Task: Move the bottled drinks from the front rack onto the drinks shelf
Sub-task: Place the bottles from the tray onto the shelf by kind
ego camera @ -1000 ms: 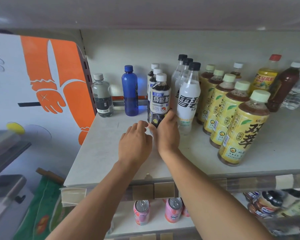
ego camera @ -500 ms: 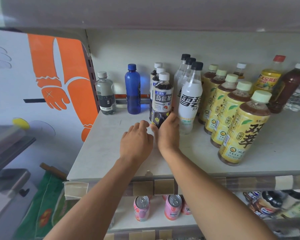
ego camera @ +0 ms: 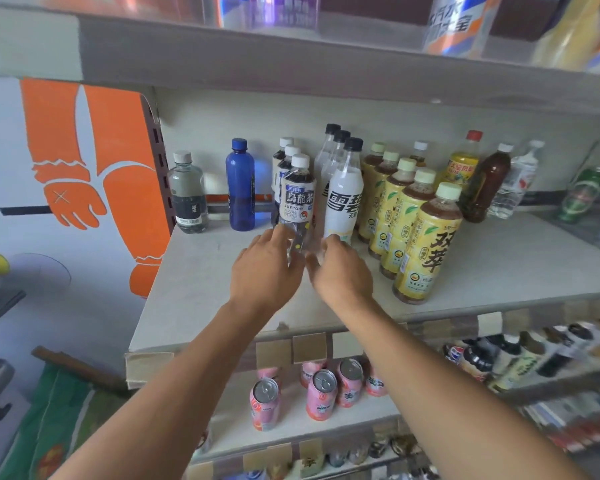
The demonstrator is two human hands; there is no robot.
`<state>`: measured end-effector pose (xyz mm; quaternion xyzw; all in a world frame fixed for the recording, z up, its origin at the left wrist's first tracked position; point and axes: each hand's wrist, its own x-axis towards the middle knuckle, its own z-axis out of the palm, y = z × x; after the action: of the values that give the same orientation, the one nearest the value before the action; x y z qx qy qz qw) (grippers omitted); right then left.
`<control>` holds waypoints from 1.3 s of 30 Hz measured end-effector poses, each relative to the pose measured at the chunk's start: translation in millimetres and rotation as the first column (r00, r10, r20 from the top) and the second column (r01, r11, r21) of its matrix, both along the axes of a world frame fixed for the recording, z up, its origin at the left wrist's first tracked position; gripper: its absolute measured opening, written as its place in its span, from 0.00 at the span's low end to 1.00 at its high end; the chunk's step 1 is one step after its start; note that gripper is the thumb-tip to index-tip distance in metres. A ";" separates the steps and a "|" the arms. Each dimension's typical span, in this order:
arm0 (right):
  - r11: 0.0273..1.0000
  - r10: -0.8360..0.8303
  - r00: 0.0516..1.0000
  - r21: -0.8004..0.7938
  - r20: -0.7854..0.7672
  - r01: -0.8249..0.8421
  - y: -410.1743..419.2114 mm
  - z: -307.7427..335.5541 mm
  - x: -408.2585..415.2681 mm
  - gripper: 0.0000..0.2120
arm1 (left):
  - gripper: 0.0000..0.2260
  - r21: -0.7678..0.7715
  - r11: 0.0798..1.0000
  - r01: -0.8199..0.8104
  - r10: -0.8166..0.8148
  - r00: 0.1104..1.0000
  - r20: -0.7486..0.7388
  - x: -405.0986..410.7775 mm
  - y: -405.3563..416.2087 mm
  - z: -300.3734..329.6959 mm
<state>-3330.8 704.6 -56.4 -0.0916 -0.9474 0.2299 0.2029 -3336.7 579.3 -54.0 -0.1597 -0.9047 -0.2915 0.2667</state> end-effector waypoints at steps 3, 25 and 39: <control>0.993 0.000 0.999 0.118 -0.035 0.004 13.6 11.7 32.3 0.17 | 0.10 0.006 0.995 0.096 -0.096 0.995 -0.016 20.1 8.0 11.3; 0.906 -0.275 0.955 0.305 -0.109 0.295 177.8 37.8 299.3 0.16 | 0.11 -0.095 0.820 0.565 -0.571 0.819 -0.058 199.5 174.2 35.6; 0.829 -0.537 0.842 0.219 0.057 0.514 271.5 -13.5 481.7 0.16 | 0.10 -0.137 0.601 0.787 -0.786 0.613 0.074 347.0 295.7 -9.5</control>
<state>-2849.1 976.2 -69.9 -0.3418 -0.9134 0.0657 0.2109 -2989.8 874.9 -63.5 -0.5605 -0.7629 -0.3080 0.0951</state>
